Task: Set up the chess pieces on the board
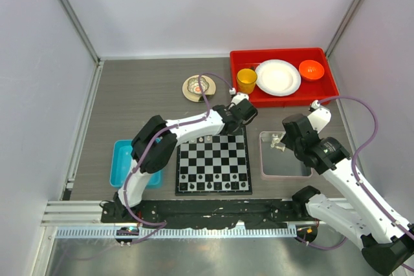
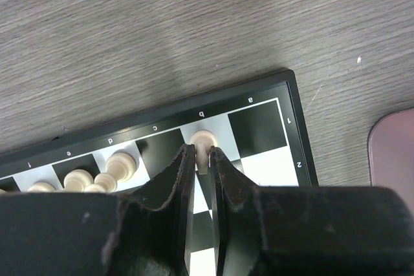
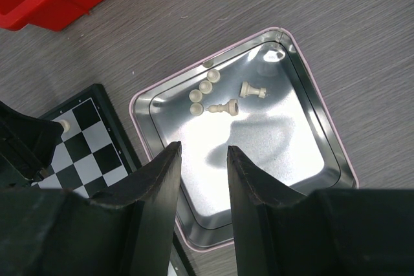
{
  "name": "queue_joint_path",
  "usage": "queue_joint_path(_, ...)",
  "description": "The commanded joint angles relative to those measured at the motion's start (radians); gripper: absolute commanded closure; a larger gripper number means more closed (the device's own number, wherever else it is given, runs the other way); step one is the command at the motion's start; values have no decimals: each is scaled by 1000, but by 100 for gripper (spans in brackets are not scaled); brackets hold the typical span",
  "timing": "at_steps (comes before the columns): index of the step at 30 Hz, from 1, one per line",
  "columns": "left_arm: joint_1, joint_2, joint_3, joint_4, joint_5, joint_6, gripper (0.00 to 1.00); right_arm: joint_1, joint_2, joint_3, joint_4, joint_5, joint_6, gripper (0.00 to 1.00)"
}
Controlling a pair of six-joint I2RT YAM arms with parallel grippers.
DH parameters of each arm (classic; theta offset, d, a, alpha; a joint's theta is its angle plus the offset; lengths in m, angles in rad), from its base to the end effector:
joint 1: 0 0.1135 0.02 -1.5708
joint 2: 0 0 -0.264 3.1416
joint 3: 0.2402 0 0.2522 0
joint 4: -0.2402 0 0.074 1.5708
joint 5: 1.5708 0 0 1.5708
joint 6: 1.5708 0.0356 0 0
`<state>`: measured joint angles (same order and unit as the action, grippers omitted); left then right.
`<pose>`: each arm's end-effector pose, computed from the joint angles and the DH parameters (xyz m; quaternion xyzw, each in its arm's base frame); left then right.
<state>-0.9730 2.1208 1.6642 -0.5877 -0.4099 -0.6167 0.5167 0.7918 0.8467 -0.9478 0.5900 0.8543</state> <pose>0.2694 -0.3705 0.1922 0.1154 0.9398 -0.0442 0.3187 0.1322 0.0523 0.2940 0.2469 0.8733 -0.0109 0.4199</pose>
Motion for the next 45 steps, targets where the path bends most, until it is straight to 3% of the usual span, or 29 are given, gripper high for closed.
queue_joint_path(1, 5, 8, 34, 11, -4, 5, 81, -4, -9, 5, 4, 25, -4, 60)
queue_joint_path(18, 5, 4, 35, 20, 19, 2, 74, -3, -5, 3, 6, 27, -6, 60)
queue_joint_path(45, 7, 5, 42, 22, 31, 2, 72, -4, -2, 6, 9, 22, -11, 60)
